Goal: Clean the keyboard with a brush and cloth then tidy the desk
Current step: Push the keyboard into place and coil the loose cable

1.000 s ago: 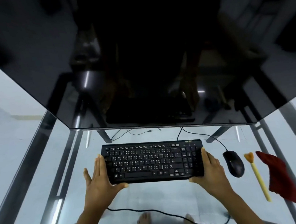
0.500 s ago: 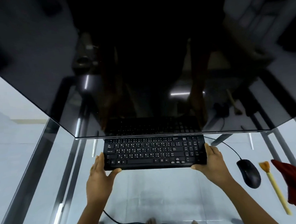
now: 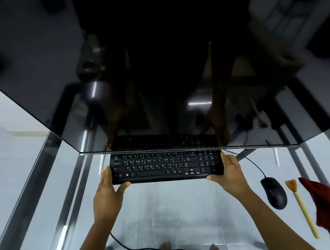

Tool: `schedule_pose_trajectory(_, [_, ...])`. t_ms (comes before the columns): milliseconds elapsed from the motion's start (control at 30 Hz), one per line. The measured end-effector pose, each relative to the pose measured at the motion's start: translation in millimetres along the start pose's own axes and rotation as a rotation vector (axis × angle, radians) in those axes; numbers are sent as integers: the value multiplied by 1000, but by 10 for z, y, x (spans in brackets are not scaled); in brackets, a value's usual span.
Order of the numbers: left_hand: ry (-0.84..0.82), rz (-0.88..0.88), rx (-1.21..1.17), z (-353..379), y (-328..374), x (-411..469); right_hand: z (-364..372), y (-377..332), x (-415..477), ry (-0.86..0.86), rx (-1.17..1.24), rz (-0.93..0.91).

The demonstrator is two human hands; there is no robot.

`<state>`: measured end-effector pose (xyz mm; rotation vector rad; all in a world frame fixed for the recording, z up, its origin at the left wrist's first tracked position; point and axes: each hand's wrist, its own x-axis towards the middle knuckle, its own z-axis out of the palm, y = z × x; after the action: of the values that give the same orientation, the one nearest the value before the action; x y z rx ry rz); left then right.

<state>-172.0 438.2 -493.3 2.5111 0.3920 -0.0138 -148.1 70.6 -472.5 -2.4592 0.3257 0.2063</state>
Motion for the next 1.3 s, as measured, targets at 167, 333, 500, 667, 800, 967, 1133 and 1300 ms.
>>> schedule_pose_trajectory(167, [13, -9, 28, 21, 39, -8, 38, 24, -48, 36, -15, 50])
schedule_pose_trajectory(333, [0, -23, 42, 34, 46, 9, 66, 7, -55, 39, -8, 62])
schedule_pose_trajectory(500, [13, -3, 43, 57, 49, -33, -1, 24, -100, 26, -41, 35])
schedule_pose_trajectory(667, [63, 270, 144, 230, 358, -188, -373, 331, -328, 289, -365, 91])
schedule_pose_trajectory(800, [-58, 500, 220, 542, 822, -351, -669, 668, -583, 275, -496, 273])
schedule_pose_trajectory(967, [-174, 646, 327, 848, 1199, -420, -709, 959, -738, 172, -408, 285])
schedule_pose_trajectory(1133, [-194, 661, 353, 1007, 1403, -374, -711, 973, -499, 207, -372, 159])
schedule_pose_trajectory(1300, [-179, 647, 343, 1116, 1488, -352, -856, 893, -157, 215, -356, 192])
